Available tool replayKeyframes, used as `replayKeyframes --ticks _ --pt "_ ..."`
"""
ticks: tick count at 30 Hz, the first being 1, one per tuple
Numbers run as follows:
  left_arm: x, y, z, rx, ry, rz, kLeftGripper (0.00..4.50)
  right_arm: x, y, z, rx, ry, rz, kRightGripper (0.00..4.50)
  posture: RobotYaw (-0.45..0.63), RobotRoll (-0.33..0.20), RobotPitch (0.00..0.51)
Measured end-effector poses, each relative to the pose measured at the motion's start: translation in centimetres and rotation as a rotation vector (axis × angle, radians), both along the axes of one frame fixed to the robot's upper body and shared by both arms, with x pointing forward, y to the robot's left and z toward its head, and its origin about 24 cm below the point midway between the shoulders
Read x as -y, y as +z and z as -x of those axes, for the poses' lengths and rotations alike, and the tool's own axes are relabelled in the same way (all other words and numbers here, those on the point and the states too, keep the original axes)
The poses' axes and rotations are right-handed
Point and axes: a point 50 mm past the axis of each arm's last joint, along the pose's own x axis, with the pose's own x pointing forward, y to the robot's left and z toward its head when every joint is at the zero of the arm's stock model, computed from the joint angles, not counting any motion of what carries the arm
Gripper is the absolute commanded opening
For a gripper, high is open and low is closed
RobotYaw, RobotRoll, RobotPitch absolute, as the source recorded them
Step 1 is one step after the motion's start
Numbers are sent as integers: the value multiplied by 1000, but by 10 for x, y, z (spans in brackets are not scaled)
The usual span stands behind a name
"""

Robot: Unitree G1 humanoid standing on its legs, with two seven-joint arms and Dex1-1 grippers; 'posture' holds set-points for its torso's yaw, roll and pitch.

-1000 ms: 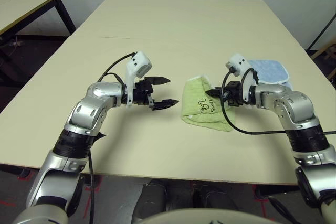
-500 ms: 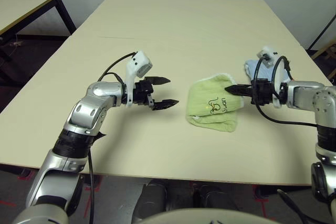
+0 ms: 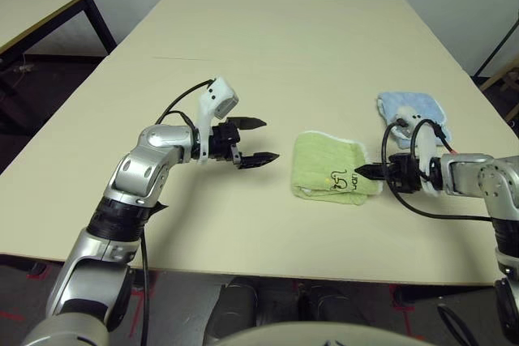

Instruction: Fold the towel and set it aside.

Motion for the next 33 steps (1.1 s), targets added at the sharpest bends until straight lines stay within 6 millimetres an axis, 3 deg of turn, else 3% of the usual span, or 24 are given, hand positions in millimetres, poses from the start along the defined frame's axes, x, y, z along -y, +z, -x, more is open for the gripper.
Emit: replayKeyframes --ticks 4,11,16,21,27,30,33 --pt "0 -2 2 7 -48 18 4500 19 16 2 103 47 39 4426 71 0 62" --pt "-3 -1 1 33 -87 35 4500 45 47 4 303 101 32 4472 57 0 60" --pt "12 16 -7 63 -116 122 4500 24 72 -10 557 124 -91 4472 55 0 57" --pt "20 13 -14 25 -112 178 4500 0 65 -14 650 137 -202 4472 57 0 57" --pt "37 2 -23 -29 -117 201 4500 -11 49 -11 660 161 -253 4472 53 0 57" --pt "46 0 -26 -36 -123 192 3852 -19 44 -11 657 184 -270 3825 50 0 57" --pt "52 -5 -26 -68 -121 189 2867 -25 39 -10 643 207 -278 2740 50 0 57"
